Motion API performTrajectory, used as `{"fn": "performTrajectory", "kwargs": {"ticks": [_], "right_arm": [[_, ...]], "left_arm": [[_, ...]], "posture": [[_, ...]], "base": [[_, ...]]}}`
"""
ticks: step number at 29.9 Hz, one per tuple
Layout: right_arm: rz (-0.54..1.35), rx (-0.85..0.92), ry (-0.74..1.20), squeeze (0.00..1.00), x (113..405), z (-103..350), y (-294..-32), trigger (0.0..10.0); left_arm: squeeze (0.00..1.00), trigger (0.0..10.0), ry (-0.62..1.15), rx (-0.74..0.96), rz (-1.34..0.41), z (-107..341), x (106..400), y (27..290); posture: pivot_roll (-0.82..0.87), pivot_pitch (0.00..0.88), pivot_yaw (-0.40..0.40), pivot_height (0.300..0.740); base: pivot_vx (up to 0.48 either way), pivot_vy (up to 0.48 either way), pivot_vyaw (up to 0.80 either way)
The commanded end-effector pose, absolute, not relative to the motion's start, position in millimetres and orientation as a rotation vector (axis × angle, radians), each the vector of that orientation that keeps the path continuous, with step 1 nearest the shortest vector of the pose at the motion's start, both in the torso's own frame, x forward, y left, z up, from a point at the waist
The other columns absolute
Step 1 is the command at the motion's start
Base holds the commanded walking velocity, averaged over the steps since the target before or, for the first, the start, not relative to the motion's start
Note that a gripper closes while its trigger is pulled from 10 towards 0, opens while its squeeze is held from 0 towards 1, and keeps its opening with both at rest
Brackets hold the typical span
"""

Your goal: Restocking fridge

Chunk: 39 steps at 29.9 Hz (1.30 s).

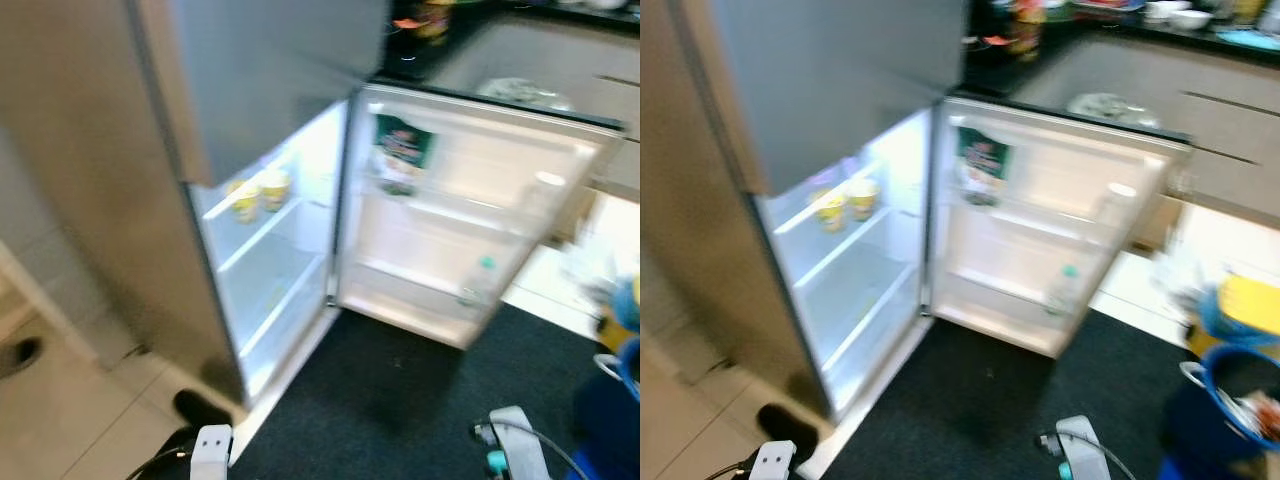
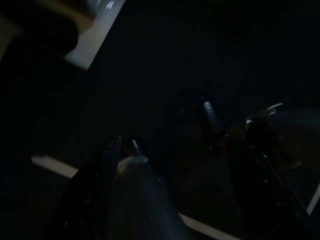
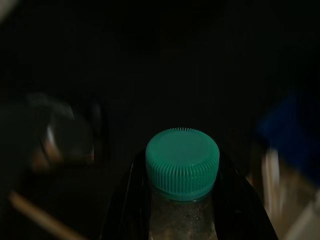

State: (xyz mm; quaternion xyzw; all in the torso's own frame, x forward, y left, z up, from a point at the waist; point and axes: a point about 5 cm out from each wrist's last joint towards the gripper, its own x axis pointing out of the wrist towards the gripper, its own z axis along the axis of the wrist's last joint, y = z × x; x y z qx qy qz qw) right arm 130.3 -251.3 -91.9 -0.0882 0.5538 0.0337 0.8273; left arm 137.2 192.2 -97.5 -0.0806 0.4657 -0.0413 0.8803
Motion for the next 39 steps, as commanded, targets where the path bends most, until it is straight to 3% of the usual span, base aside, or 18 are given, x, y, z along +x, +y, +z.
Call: {"fn": "performTrajectory", "kwargs": {"ticks": [1,15,33,39], "right_arm": [[0.074,-0.198,1.159,0.0,137.9,-89.7,-250.1,10.0],[0.068,-0.168,1.077,0.0,170.8,-81.0,-234.8,10.0],[0.121,-0.207,1.072,0.0,174.2,-80.9,-228.5,10.0],[0.138,-0.207,1.051,0.0,177.1,-80.2,-224.3,10.0]], "left_arm": [[0.0,10.0,1.006,-0.167,-0.096,-101.6,128.8,185.6],[0.0,10.0,0.994,-0.205,-0.05,-100.1,134.3,187.6],[0.0,10.0,0.998,-0.236,-0.027,-100.4,135.1,186.7],[0.0,10.0,1.01,-0.242,-0.041,-101.2,132.6,186.4]], "posture": [[-0.06,0.0,-0.019,0.74],[-0.05,0.0,-0.002,0.74],[-0.05,0.0,-0.007,0.74],[-0.05,0.0,-0.004,0.74]], "base": [[0.0,0.0,-0.8],[0.0,0.0,-0.79],[0.0,0.0,-0.79],[0.0,0.0,0.0]]}}
